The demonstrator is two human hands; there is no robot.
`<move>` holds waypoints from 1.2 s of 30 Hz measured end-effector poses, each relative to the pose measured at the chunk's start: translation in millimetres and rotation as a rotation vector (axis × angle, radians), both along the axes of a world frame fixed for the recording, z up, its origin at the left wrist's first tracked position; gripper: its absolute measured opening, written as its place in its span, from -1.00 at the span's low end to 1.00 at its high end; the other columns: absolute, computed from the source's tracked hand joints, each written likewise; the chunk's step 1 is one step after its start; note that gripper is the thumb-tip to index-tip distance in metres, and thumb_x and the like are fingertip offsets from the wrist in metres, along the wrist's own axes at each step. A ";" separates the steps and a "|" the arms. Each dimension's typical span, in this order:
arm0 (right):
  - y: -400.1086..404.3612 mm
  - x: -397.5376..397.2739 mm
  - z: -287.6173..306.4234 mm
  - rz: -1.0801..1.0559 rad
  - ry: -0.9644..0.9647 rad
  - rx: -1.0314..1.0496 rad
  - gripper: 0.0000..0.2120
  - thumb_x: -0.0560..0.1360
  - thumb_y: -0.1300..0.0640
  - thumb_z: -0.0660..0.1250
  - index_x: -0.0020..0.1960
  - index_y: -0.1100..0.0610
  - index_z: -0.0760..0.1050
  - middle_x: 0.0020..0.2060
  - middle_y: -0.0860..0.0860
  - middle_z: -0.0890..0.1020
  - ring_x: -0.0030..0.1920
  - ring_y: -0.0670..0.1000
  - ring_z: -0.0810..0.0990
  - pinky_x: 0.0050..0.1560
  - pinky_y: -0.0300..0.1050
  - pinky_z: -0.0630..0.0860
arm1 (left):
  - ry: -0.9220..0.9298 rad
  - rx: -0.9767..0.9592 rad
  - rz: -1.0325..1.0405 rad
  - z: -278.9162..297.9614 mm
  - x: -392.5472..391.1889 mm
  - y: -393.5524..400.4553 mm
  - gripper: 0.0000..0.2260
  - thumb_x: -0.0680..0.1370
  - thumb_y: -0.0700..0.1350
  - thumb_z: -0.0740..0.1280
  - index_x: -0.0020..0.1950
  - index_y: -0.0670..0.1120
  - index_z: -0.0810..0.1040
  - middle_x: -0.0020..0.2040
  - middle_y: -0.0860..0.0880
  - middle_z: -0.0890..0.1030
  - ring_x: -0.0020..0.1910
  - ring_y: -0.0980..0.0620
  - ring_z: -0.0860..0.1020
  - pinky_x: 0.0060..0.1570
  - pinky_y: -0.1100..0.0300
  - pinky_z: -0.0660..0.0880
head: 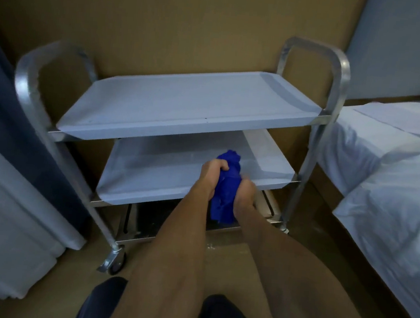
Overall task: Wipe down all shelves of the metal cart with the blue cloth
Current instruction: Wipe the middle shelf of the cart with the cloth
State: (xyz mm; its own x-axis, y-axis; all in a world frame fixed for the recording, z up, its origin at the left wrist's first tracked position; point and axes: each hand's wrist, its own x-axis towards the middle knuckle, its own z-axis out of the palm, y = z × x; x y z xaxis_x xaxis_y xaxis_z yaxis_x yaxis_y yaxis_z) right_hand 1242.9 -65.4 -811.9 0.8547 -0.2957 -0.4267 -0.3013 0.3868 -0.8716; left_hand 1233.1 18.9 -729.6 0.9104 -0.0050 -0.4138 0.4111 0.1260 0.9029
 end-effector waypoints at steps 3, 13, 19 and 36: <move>-46.1 17.2 39.2 -0.173 -0.127 -0.353 -0.76 0.61 -0.02 0.16 0.12 0.02 0.56 0.00 -0.01 0.64 0.04 0.02 0.61 0.19 0.07 0.55 | -0.020 -0.108 -0.076 10.8 25.3 -44.8 -0.55 0.27 -0.09 0.35 0.14 -0.17 0.58 0.04 -0.16 0.67 -0.01 -0.12 0.61 -0.14 0.08 0.56; -119.6 76.5 -26.4 0.499 0.245 -1.492 -0.38 0.68 -0.16 -0.09 0.63 0.09 -0.13 0.60 0.23 -0.11 0.58 0.30 -0.14 0.53 0.25 -0.10 | -0.170 1.103 -0.048 -76.8 52.4 -39.2 -0.78 0.59 0.04 0.28 -0.13 -0.07 0.56 -0.19 -0.06 0.60 -0.24 0.02 0.55 -0.20 0.18 0.51; -103.7 95.7 -32.0 0.433 0.330 -1.579 -0.33 0.63 -0.26 -0.15 0.63 0.06 -0.12 0.59 0.26 -0.10 0.57 0.33 -0.11 0.52 0.28 -0.13 | -0.095 1.338 0.113 -110.3 25.9 69.6 -0.57 0.59 0.17 0.16 -0.26 -0.11 0.56 -0.39 -0.03 0.51 -0.41 0.03 0.47 -0.31 0.22 0.43; 43.1 63.8 -43.6 0.477 -0.024 -1.584 -0.39 0.60 -0.20 -0.05 0.61 -0.02 0.07 0.59 0.27 -0.02 0.58 0.27 -0.07 0.52 0.20 -0.10 | -0.049 1.427 0.542 -95.9 8.3 137.0 -0.72 0.64 0.04 0.13 0.11 -0.15 0.48 -0.05 -0.14 0.55 -0.07 -0.09 0.54 -0.05 0.04 0.45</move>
State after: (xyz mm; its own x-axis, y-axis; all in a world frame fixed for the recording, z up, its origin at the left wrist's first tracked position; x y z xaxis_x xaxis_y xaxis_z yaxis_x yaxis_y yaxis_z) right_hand 1306.6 -22.3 -855.4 0.9918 -0.1218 0.0376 -0.1058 -0.9509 -0.2908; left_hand 1241.4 155.9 -825.5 0.6839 0.6870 0.2455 0.5699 -0.7132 0.4081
